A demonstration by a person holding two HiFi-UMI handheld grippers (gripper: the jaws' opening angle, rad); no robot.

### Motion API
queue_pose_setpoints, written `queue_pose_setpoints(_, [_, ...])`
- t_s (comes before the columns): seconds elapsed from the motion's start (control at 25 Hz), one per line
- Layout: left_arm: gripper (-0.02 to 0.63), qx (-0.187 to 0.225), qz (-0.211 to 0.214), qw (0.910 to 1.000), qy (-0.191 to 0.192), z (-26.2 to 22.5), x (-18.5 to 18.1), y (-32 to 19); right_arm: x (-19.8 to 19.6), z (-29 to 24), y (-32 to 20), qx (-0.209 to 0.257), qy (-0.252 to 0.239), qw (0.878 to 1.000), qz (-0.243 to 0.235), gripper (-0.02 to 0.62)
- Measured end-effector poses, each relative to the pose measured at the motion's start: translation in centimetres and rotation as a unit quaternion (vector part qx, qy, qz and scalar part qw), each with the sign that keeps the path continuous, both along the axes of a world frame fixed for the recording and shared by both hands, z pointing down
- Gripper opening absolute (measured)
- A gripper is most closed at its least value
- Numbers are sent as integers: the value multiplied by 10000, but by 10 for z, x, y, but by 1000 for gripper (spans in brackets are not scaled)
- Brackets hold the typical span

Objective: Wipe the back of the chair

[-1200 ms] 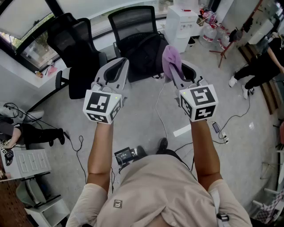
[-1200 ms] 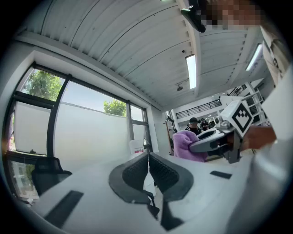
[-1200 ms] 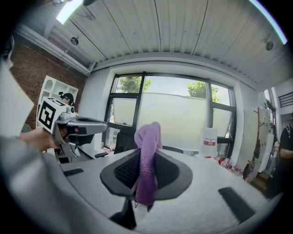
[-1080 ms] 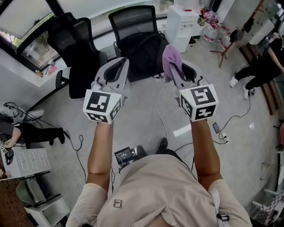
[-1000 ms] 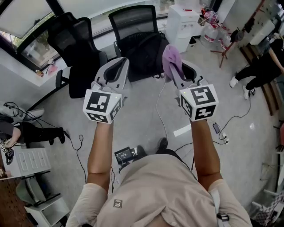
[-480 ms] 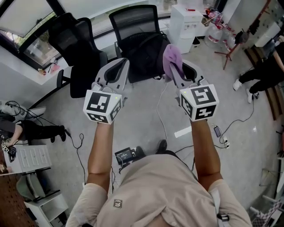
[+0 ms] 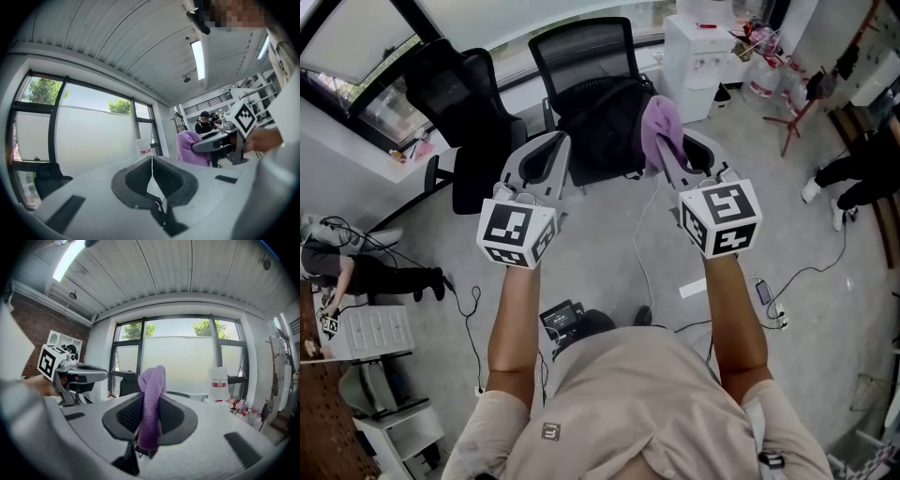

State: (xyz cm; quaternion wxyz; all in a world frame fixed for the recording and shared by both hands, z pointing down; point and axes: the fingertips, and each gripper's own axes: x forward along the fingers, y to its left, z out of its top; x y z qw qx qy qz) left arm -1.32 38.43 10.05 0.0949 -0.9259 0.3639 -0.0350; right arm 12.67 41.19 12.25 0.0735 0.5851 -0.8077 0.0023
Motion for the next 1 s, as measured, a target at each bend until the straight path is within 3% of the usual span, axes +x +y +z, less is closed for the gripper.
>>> queue_pose_setpoints(0.36, [12, 93, -2, 10000, 32, 2, 8, -57, 18, 9, -48, -35, -45, 9999, 88, 66])
queue_pose_setpoints(0.6, [12, 91, 159, 9996, 199, 9, 10, -140, 25, 20, -115, -103, 0, 9994, 324, 66])
queue_pose_setpoints(1.0, [12, -76, 495, 9987, 91, 20, 1, -278, 13, 30, -238, -297, -53, 9972, 681, 66])
